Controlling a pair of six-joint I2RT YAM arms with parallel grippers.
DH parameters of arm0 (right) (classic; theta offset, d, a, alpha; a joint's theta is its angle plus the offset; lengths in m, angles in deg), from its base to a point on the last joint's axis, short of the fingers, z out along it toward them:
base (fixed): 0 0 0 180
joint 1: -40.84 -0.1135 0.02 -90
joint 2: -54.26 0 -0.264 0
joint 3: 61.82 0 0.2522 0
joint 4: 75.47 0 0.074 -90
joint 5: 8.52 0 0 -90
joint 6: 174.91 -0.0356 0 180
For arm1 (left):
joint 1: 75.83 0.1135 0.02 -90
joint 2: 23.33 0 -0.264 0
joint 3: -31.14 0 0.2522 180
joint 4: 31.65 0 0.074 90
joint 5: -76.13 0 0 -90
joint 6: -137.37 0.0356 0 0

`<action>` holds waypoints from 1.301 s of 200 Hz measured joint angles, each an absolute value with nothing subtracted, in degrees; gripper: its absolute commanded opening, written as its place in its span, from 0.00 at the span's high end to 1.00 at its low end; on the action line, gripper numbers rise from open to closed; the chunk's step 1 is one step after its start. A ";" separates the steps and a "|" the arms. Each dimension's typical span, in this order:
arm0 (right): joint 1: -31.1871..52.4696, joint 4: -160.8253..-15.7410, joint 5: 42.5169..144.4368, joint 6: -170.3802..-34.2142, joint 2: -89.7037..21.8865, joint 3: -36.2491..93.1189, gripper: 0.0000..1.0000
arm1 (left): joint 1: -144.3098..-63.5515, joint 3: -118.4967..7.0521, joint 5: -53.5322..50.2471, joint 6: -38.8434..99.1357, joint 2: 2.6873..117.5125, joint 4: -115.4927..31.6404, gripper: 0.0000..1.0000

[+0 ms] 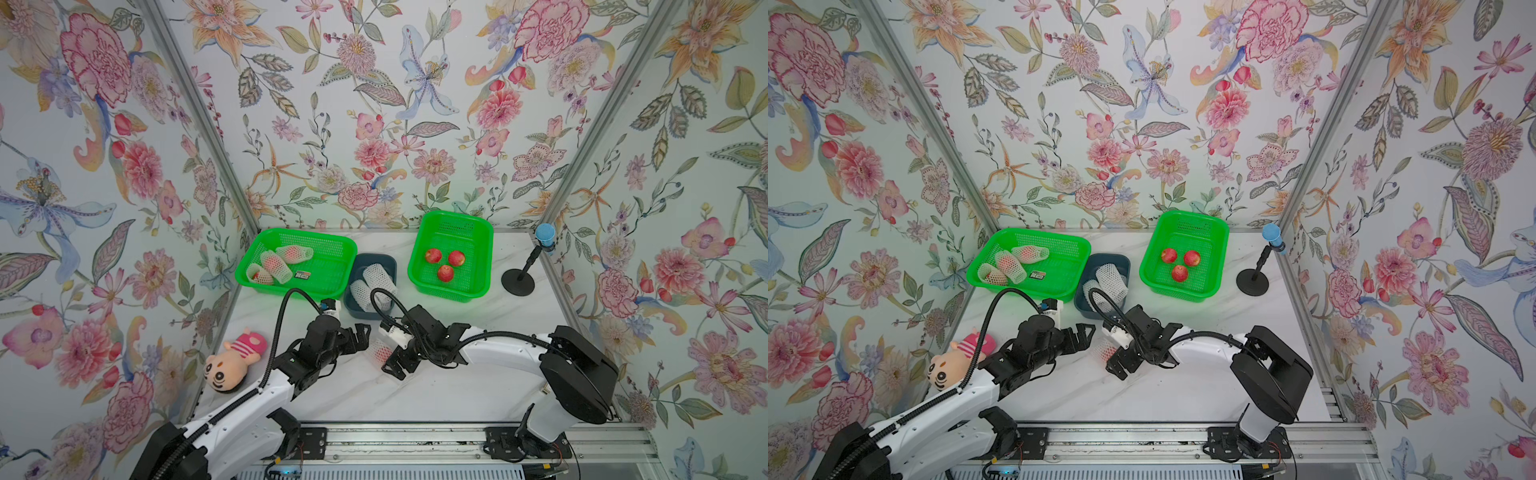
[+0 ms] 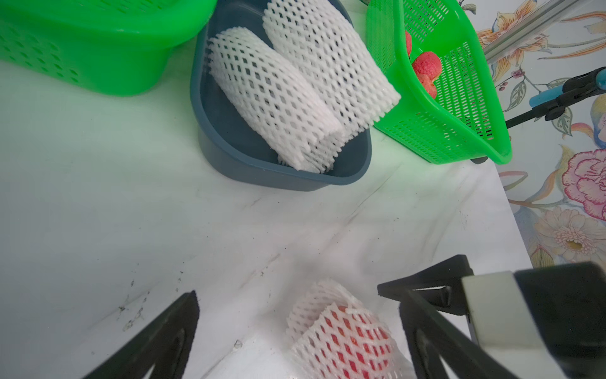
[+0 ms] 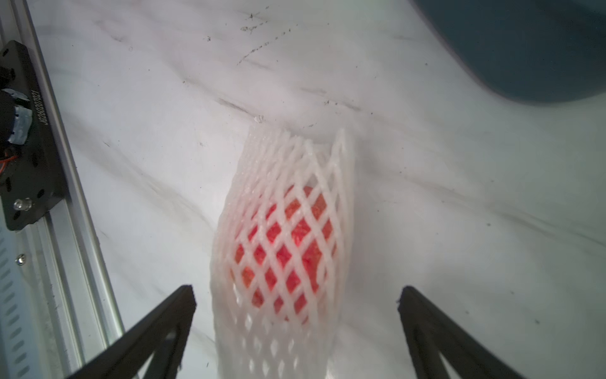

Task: Remove foam nets from apples
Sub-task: Remove the foam net from the apple.

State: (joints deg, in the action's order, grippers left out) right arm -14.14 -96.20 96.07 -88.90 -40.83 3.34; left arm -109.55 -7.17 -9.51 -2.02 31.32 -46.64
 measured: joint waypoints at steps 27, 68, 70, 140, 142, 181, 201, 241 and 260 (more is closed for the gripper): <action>-14.53 -95.41 96.05 -90.02 -43.67 3.34 0.01 | -108.52 -7.17 -7.65 -0.18 31.96 -46.56 0.01; -16.37 -94.18 95.63 -91.42 -44.68 3.49 0.22 | -108.23 -7.17 -3.63 1.83 35.06 -43.67 0.01; -16.39 -94.21 95.56 -91.20 -44.75 3.49 0.23 | -108.17 -7.17 -3.48 1.85 35.24 -43.39 0.01; -16.02 -94.25 94.34 -90.32 -44.88 2.84 0.52 | -107.19 -6.61 0.91 3.25 37.64 -39.32 0.05; -15.95 -94.25 94.32 -90.37 -44.88 2.82 0.53 | -107.14 -6.52 1.02 3.27 37.64 -39.17 0.06; -14.38 -93.18 95.56 -87.74 -44.29 1.33 0.65 | -106.95 -4.46 4.74 2.90 37.97 -35.98 0.17; -12.87 -92.20 97.29 -86.15 -43.17 -0.51 0.70 | -106.97 -2.39 7.65 1.87 37.97 -33.57 0.32; -9.74 -91.50 101.12 -82.74 -41.53 -3.19 0.82 | -106.97 0.78 11.97 0.06 39.30 -29.66 0.63; -8.74 -91.39 102.56 -81.30 -41.42 -3.54 0.87 | -106.97 1.68 13.92 -0.84 40.88 -27.10 0.72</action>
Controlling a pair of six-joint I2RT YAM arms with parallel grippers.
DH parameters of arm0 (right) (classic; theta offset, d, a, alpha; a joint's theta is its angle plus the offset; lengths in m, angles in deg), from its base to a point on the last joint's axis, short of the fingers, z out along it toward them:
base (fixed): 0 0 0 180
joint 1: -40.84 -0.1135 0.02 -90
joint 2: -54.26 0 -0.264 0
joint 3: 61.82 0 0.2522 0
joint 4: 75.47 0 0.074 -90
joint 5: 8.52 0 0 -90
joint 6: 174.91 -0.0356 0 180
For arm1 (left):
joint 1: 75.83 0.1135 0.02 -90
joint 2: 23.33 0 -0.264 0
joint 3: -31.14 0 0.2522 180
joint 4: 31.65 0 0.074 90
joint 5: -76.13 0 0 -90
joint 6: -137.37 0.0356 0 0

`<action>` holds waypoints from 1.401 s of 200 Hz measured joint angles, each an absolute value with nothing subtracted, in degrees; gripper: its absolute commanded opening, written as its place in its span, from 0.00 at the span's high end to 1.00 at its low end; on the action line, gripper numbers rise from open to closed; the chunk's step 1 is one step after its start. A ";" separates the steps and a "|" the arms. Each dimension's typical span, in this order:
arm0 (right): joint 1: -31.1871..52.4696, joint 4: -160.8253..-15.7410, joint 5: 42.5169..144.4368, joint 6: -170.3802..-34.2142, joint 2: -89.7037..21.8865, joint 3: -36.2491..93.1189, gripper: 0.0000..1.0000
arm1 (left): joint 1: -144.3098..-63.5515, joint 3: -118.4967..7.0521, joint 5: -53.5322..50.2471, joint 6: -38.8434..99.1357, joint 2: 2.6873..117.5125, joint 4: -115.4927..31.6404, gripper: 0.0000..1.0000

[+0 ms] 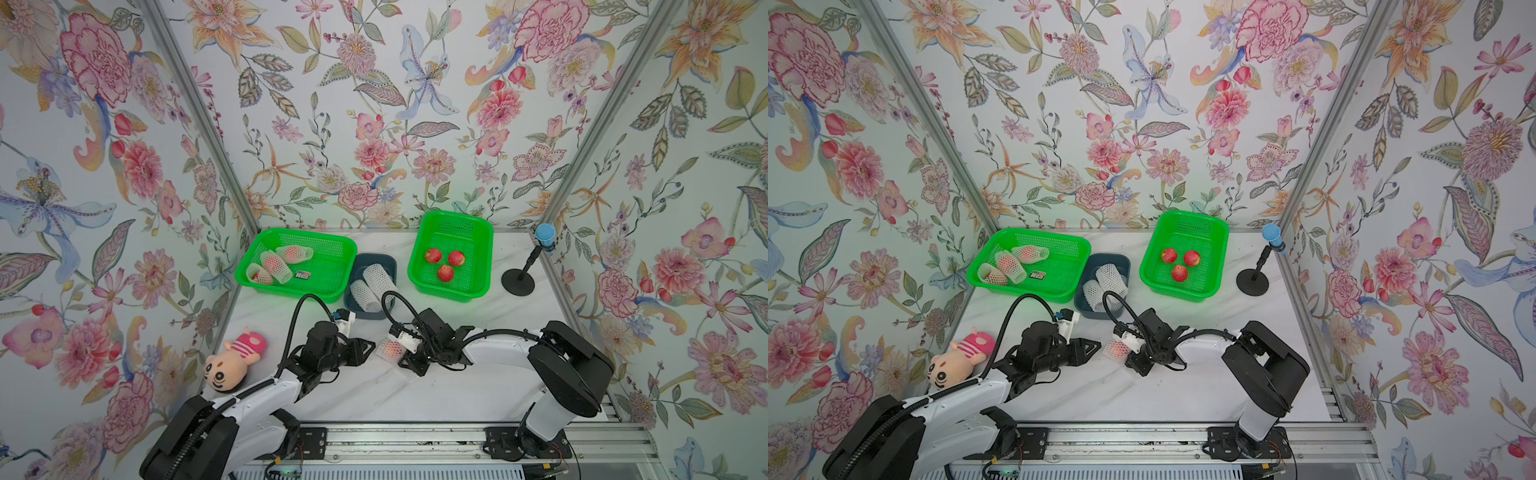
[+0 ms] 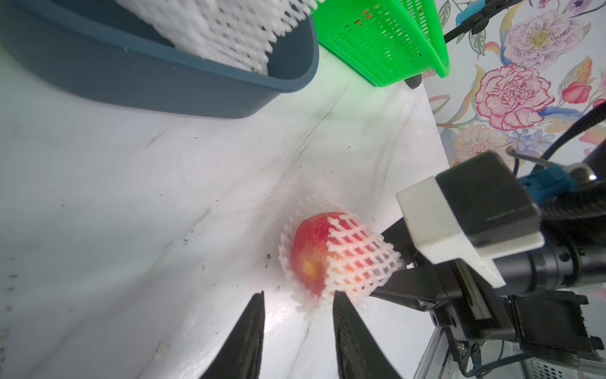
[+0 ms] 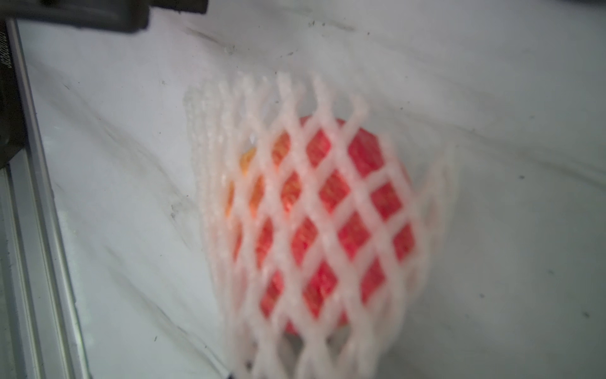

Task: Remove foam nets from apples
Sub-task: Remove the foam net from the apple.

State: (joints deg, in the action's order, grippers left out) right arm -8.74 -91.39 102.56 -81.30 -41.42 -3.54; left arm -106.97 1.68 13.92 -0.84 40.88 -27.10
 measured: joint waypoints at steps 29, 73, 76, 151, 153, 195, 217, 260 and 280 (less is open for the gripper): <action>-7.95 -91.26 104.26 -80.05 -41.42 -3.68 0.90 | -106.97 2.27 16.39 -1.49 43.52 -23.76 0.79; -7.86 -91.06 105.71 -78.87 -41.42 -3.92 0.94 | -106.97 2.27 18.92 -1.52 45.86 -19.85 0.79; -7.86 -91.06 105.77 -78.85 -41.42 -3.94 0.94 | -106.97 2.27 18.97 -1.52 45.97 -19.69 0.79; -8.70 -90.99 106.56 -77.65 -41.40 -4.27 0.97 | -106.90 -0.33 18.92 -1.25 51.94 -18.27 0.78; -8.67 -90.97 106.58 -77.62 -41.40 -4.31 0.98 | -106.86 -0.44 18.92 -1.23 52.02 -18.16 0.78; -8.67 -90.69 106.58 -77.56 -40.96 -4.68 0.98 | -106.46 -2.72 18.92 -0.69 54.10 -17.22 0.77; -8.70 -90.67 106.58 -77.56 -40.75 -4.72 0.98 | -106.07 -2.91 18.92 -0.40 55.30 -17.05 0.78; -8.70 -90.69 106.58 -77.16 -40.66 -4.79 0.99 | -104.54 -2.91 18.88 -0.36 57.16 -16.31 0.78; -8.70 -90.67 106.58 -77.08 -40.53 -4.96 0.99 | -104.39 -2.91 19.47 -0.38 58.82 -15.41 0.78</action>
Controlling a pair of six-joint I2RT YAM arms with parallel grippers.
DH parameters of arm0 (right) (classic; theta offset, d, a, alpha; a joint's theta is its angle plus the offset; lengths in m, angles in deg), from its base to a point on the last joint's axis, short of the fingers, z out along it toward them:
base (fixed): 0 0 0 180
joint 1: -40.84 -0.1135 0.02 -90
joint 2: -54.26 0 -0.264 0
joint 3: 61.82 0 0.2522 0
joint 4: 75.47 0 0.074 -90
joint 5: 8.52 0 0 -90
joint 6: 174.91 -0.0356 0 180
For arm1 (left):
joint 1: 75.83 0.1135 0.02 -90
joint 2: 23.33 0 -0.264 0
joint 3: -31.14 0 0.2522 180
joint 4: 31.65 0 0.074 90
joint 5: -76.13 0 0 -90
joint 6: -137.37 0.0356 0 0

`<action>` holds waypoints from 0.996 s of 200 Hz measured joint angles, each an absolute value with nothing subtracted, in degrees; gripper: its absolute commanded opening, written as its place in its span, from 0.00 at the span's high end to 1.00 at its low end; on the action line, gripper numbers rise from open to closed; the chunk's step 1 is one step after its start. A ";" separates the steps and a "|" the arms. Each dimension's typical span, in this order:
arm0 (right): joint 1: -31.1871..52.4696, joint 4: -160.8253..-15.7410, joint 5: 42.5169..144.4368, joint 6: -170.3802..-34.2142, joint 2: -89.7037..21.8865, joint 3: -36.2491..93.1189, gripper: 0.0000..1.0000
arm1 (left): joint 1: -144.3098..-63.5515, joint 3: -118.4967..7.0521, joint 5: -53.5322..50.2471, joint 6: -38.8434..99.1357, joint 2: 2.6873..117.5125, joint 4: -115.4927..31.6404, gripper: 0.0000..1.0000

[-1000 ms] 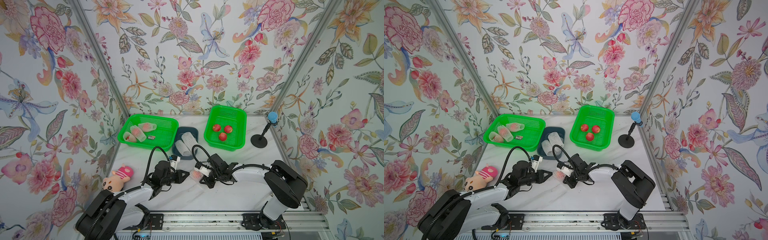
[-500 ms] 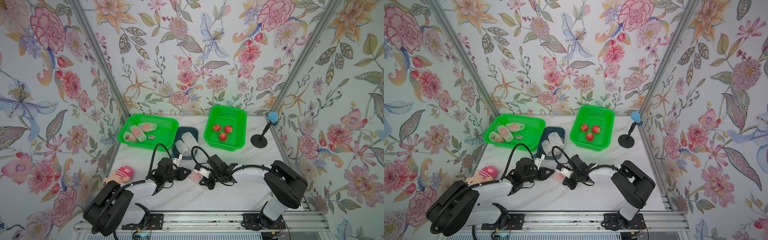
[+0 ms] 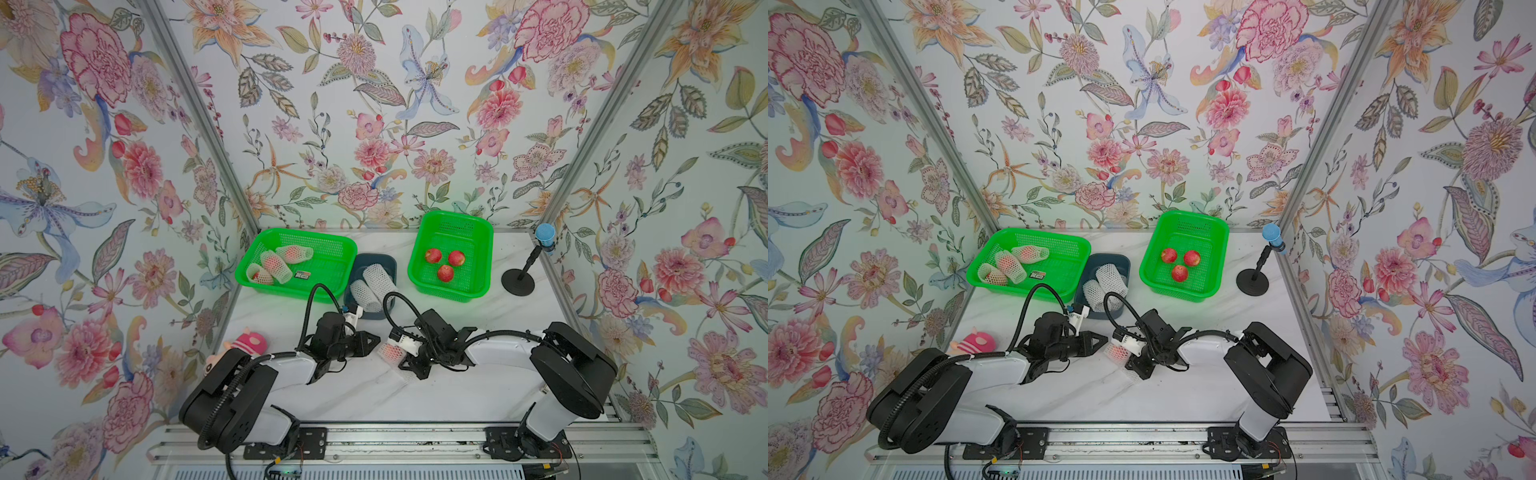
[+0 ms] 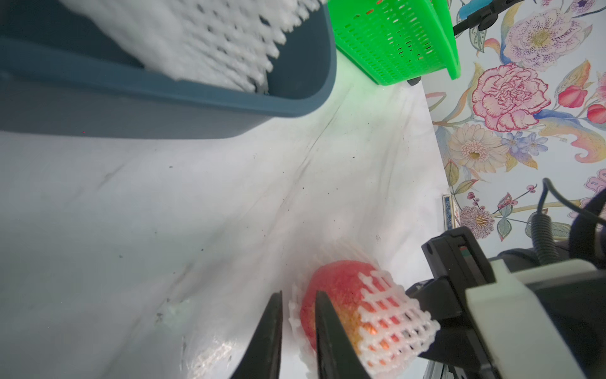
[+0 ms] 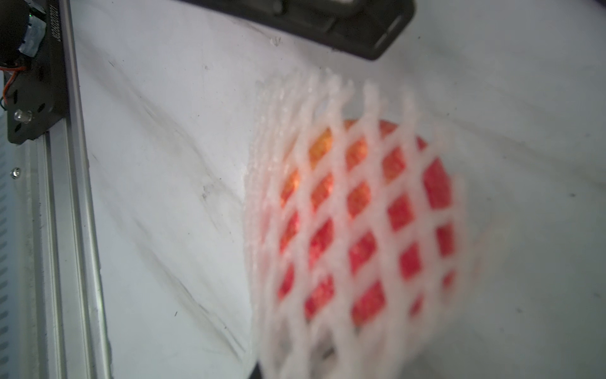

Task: Remove foam nets from apples
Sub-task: Remove the foam net from the apple.

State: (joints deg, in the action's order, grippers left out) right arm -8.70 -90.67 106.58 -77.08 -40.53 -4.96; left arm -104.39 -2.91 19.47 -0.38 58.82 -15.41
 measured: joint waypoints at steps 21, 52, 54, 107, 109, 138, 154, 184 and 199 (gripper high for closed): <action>-8.70 -90.69 106.60 -76.90 -40.44 -5.03 0.99 | -104.34 -2.91 21.61 -0.42 60.15 -13.88 0.78; -8.67 -90.69 106.65 -76.68 -40.00 -5.03 1.00 | -104.34 -2.63 25.26 -0.45 60.28 -10.75 0.78; -8.67 -90.69 106.65 -76.64 -39.96 -5.03 1.00 | -104.34 -2.61 25.48 -0.40 60.24 -10.69 0.78; -8.70 -92.39 106.03 -75.22 -39.81 -4.48 1.00 | -104.34 -2.52 27.84 0.95 56.90 -12.74 0.79; -8.67 -92.48 105.92 -75.18 -39.81 -4.40 1.00 | -104.34 -2.52 27.86 0.97 56.83 -12.76 0.79; -8.67 -93.42 104.42 -74.10 -39.81 -2.87 1.00 | -104.34 -2.37 27.91 1.35 56.04 -13.55 0.76; -8.72 -93.86 103.65 -73.40 -39.81 -2.52 1.00 | -104.48 -2.26 27.84 1.65 56.04 -14.16 0.73; -9.70 -94.60 102.19 -72.42 -39.81 -2.30 1.00 | -104.50 -2.19 27.78 2.00 56.20 -14.88 0.66; -10.27 -94.67 101.44 -71.90 -39.81 -2.25 1.00 | -104.50 -2.19 27.80 2.09 56.63 -14.91 0.60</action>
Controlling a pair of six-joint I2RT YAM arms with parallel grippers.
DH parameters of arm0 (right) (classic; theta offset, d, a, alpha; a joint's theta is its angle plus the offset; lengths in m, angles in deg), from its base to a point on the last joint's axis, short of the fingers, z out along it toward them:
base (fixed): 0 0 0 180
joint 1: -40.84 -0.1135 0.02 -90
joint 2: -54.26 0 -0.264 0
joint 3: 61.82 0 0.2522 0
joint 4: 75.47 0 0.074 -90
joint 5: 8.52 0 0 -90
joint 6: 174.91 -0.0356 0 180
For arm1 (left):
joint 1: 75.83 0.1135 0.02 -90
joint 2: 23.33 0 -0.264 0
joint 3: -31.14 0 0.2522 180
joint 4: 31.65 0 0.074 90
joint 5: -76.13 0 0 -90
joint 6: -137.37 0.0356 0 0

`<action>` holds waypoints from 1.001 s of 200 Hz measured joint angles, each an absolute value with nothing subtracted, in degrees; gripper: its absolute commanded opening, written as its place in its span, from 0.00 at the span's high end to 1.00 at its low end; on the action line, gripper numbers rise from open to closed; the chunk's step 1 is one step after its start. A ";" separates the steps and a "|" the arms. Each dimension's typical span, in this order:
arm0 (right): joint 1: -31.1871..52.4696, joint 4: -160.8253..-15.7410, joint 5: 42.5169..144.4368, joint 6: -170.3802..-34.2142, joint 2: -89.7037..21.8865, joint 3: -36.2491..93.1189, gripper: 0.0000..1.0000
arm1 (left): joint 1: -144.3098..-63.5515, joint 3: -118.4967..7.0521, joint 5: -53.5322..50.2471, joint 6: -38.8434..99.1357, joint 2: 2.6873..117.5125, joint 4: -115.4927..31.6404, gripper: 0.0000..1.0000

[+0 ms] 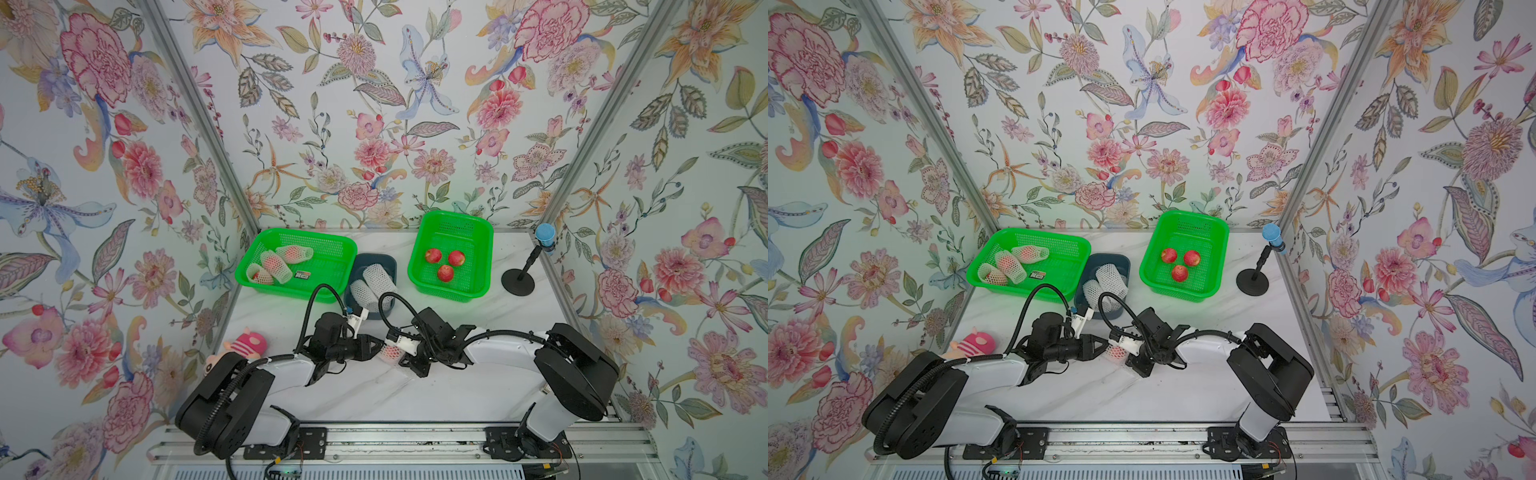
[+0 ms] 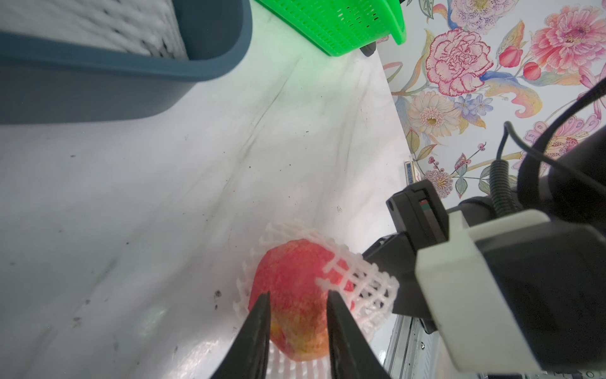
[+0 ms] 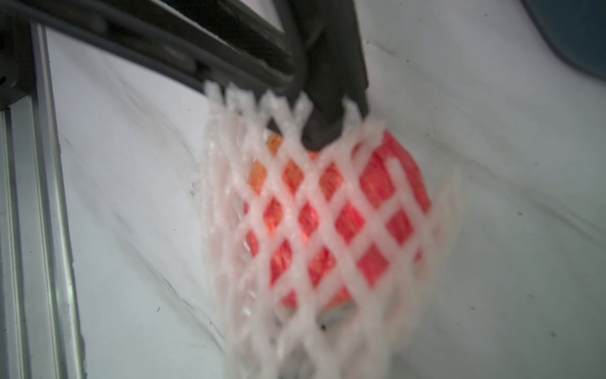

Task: Remove foam nets from apples
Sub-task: Remove the foam net from the apple.

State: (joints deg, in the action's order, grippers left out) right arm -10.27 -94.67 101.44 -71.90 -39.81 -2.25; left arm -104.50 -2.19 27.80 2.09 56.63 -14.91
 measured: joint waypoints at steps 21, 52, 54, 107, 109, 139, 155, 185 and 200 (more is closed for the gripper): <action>-10.95 -94.99 100.40 -71.24 -39.81 -1.95 1.00 | -104.50 -2.19 27.93 2.16 57.05 -14.93 0.54; -11.60 -94.95 98.78 -70.48 -39.65 -1.82 1.00 | -104.67 -2.19 27.95 2.16 57.05 -14.69 0.49; -11.60 -94.95 98.69 -70.41 -39.57 -1.82 1.00 | -104.69 -2.19 27.95 2.16 57.05 -14.69 0.49; -11.95 -93.64 96.92 -69.69 -37.86 -1.73 1.00 | -104.89 -2.19 27.93 2.02 57.05 -14.08 0.40; -11.97 -93.59 96.88 -69.67 -37.86 -1.71 1.00 | -104.89 -2.19 27.95 2.05 57.05 -14.05 0.40; -12.30 -93.42 96.81 -69.41 -37.86 -1.42 1.00 | -104.89 -2.19 27.95 1.96 57.05 -13.99 0.42; -12.45 -93.31 96.81 -69.43 -37.86 -1.23 1.00 | -104.89 -2.19 27.97 1.78 57.05 -13.62 0.47; -12.28 -93.24 96.83 -69.49 -37.86 -1.21 1.00 | -104.89 -2.28 27.32 1.61 56.79 -13.84 0.61; -12.00 -93.24 96.81 -69.51 -37.86 -1.21 1.00 | -104.87 -2.43 25.77 1.70 55.96 -15.04 0.66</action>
State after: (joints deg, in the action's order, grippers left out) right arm -12.00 -93.24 96.81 -69.51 -37.86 -1.21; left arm -104.87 -2.43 25.77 1.70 55.96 -15.04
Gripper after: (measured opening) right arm 0.063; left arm 0.369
